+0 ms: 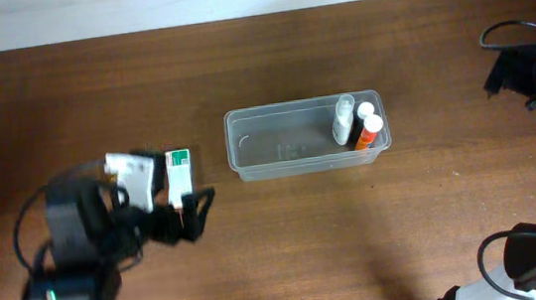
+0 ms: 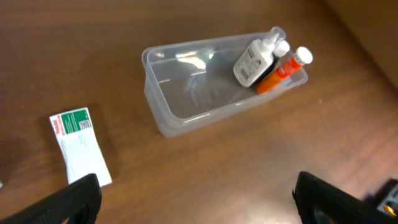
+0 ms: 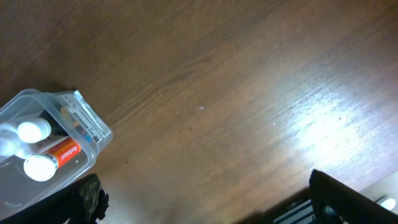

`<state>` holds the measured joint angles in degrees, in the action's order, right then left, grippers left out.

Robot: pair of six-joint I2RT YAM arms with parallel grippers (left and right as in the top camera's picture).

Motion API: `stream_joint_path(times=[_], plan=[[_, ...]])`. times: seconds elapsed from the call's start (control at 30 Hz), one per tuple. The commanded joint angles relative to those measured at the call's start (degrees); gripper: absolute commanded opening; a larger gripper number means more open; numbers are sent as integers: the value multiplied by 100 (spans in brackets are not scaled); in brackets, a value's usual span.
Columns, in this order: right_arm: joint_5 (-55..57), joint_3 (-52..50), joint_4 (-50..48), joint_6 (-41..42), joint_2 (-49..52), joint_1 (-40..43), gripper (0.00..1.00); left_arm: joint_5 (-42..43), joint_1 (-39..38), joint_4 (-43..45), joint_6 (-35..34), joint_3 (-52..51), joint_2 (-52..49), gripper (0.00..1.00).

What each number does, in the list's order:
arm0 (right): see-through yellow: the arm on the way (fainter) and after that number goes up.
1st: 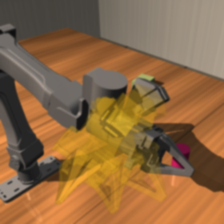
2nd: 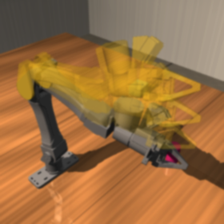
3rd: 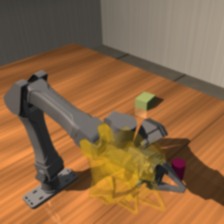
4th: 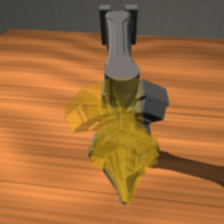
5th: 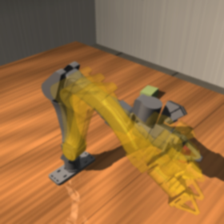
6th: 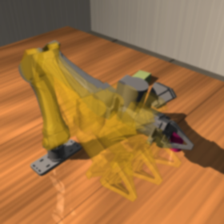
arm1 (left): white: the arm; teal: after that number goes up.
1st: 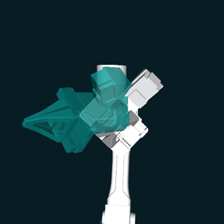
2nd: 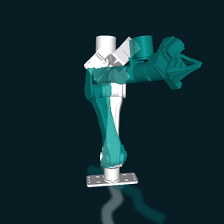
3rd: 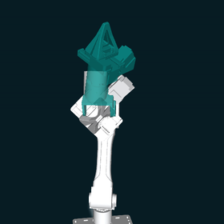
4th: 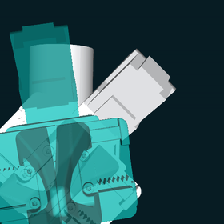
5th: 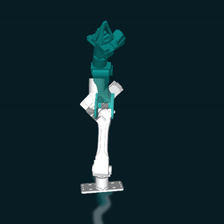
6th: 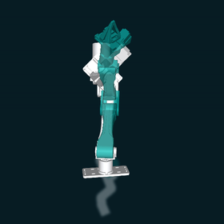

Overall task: Pack container
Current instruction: 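Move the left gripper over the white-green Panadol box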

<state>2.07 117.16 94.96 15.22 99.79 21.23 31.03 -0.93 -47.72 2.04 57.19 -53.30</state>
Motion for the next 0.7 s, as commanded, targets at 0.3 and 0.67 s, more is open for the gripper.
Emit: stream_joint_path(times=[0.3, 0.67], plan=[[7, 2, -2, 52, -129, 17, 98, -1655, 24, -2039, -184, 2162, -2605, 99], [7, 2, -2, 52, -129, 17, 99, -1784, 20, -1740, -656, 2162, -3829, 99]])
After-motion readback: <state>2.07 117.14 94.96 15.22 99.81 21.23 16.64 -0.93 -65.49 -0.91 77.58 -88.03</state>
